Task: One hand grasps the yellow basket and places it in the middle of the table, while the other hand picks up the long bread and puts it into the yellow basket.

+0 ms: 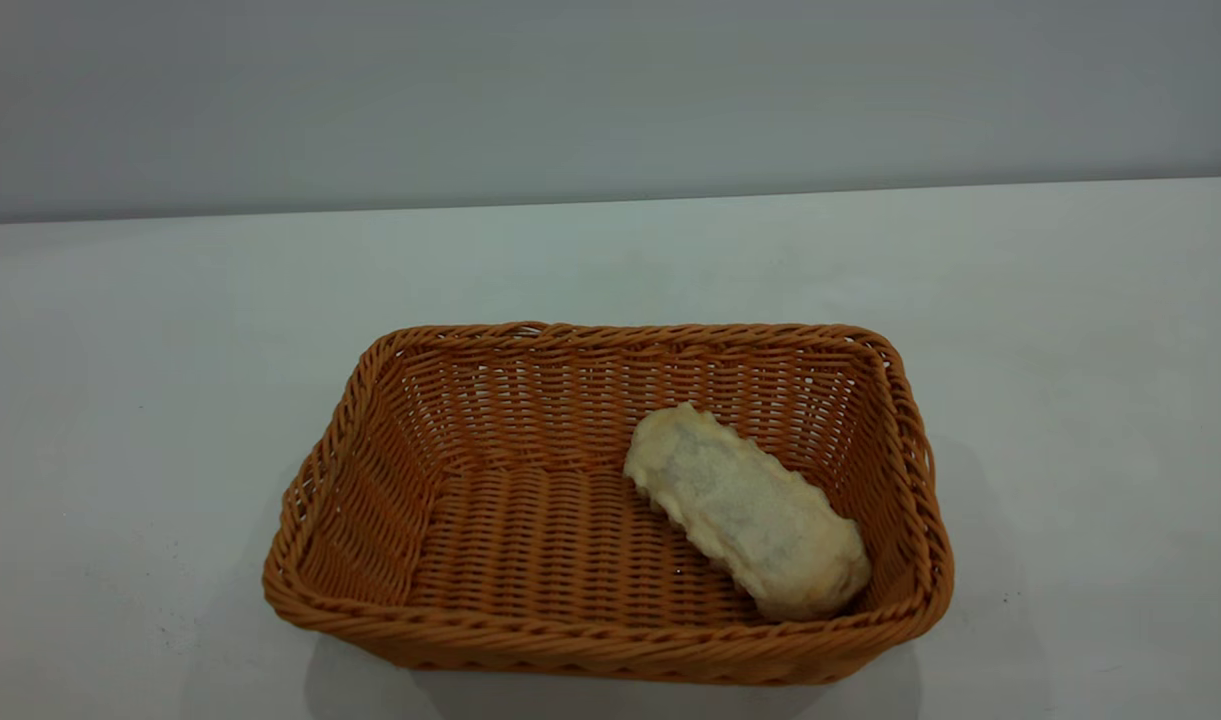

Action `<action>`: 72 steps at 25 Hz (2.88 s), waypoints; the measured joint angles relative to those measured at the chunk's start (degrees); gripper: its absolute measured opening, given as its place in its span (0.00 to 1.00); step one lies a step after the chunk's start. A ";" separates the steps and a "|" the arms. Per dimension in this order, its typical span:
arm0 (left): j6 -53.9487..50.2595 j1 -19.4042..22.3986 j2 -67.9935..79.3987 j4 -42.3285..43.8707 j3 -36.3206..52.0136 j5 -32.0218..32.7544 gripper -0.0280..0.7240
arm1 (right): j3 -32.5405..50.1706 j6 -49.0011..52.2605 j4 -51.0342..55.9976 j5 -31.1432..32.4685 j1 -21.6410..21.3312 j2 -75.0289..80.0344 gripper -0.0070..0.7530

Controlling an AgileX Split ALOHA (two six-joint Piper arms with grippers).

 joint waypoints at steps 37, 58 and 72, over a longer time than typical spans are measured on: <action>0.00 0.00 0.00 0.00 0.06 0.00 0.81 | 1.03 3.35 -2.99 0.07 -9.69 0.00 0.61; -0.19 12.69 0.00 0.00 0.06 0.00 0.81 | 1.03 3.35 -2.99 0.18 -42.00 -4.89 0.61; -0.19 12.06 0.00 0.00 0.06 0.00 0.81 | 1.03 3.35 -2.99 0.18 -42.00 -4.89 0.61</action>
